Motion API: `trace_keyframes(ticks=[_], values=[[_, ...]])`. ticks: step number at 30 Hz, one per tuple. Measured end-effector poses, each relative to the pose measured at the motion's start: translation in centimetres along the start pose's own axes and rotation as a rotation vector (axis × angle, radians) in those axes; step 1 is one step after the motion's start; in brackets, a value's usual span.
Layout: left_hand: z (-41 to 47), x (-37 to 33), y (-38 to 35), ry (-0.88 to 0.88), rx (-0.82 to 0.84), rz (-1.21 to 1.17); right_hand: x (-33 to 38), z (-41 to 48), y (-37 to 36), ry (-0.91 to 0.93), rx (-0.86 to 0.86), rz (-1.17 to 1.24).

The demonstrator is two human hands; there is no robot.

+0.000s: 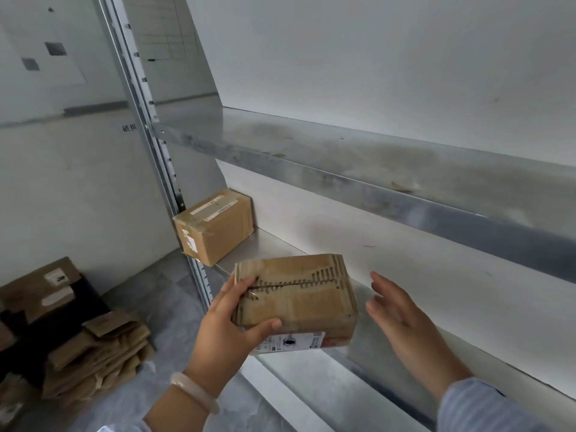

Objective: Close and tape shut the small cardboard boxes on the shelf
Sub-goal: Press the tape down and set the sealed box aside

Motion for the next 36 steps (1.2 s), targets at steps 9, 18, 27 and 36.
trace_keyframes(ticks=[9,18,27,36], values=[[9.2,4.8,0.9,0.092,-0.033,0.002,0.8,10.9,-5.2,0.082,0.076,-0.026],[15.3,10.5,1.1,0.233,0.017,0.015,1.3,16.8,-9.6,0.035,0.077,-0.093],[17.6,13.1,3.4,-0.07,0.377,0.417,1.5,17.2,-14.6,-0.022,-0.133,-0.192],[23.9,13.0,0.8,-0.704,0.842,0.735,3.2,15.1,-18.1,-0.102,-0.34,-0.37]])
Point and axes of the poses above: each hand's wrist, its own z-axis towards the middle knuckle, its own y-axis out of the back of the hand, x = y × z, the point moved 4 cm from there along z, towards the middle knuckle, and after that the axes turned 3 degrees about x, right-handed, at the moved point
